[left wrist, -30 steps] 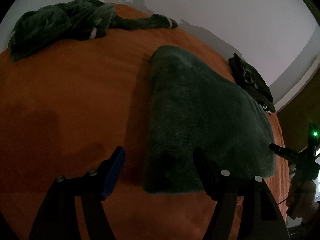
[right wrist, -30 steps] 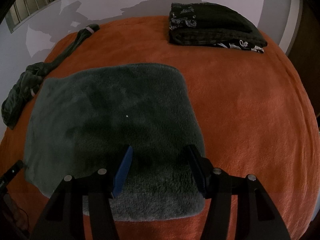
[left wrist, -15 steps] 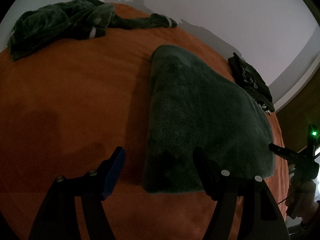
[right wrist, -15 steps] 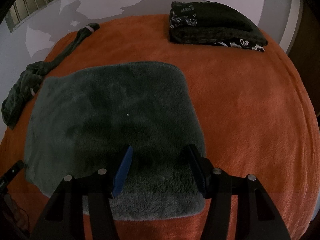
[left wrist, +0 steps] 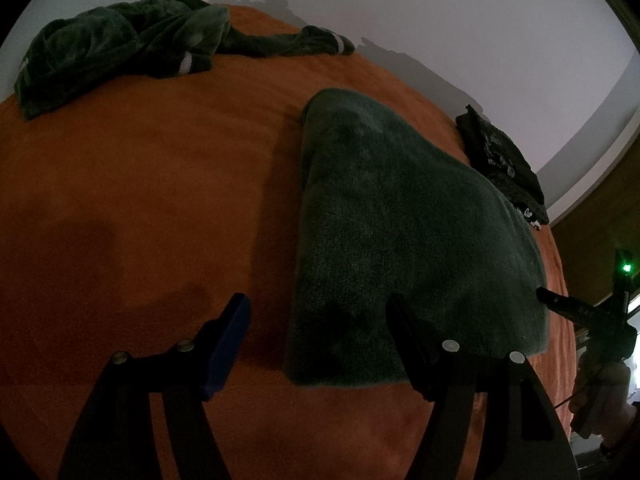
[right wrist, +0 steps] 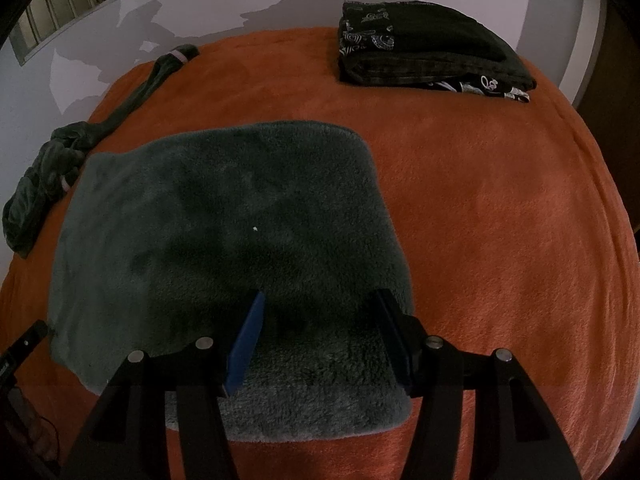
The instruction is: Fold clothes
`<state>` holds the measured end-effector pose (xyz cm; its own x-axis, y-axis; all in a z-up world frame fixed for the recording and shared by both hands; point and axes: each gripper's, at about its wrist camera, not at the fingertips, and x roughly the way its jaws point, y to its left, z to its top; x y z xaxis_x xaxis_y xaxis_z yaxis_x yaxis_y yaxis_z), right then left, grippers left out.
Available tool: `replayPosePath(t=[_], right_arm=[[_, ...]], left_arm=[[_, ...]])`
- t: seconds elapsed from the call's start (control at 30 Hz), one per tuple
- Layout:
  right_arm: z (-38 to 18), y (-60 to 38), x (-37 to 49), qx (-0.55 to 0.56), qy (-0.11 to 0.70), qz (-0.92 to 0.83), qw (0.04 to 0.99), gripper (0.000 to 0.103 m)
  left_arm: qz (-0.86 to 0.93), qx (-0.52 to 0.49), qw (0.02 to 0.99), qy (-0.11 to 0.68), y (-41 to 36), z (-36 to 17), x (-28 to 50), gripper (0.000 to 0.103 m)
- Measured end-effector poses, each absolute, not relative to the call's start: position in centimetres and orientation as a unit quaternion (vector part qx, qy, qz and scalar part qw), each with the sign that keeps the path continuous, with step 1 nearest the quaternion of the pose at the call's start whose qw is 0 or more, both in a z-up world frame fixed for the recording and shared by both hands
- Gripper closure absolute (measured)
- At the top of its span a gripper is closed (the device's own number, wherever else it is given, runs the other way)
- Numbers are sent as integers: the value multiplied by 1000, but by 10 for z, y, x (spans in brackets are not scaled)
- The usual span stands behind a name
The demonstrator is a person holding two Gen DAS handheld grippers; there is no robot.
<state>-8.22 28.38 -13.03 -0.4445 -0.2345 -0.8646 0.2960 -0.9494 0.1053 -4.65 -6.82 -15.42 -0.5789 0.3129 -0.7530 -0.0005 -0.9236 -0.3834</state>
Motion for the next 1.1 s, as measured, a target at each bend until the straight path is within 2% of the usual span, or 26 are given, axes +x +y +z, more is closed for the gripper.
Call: replayPosePath(t=[0.47, 1.1], right_arm=[[-131, 284, -83, 506, 26, -848, 153, 47], [-131, 286, -87, 509, 29, -846, 157, 46]], left_arm=[[869, -450, 93, -182, -71, -155, -45, 32], [851, -468, 154, -179, -61, -160, -40, 32]])
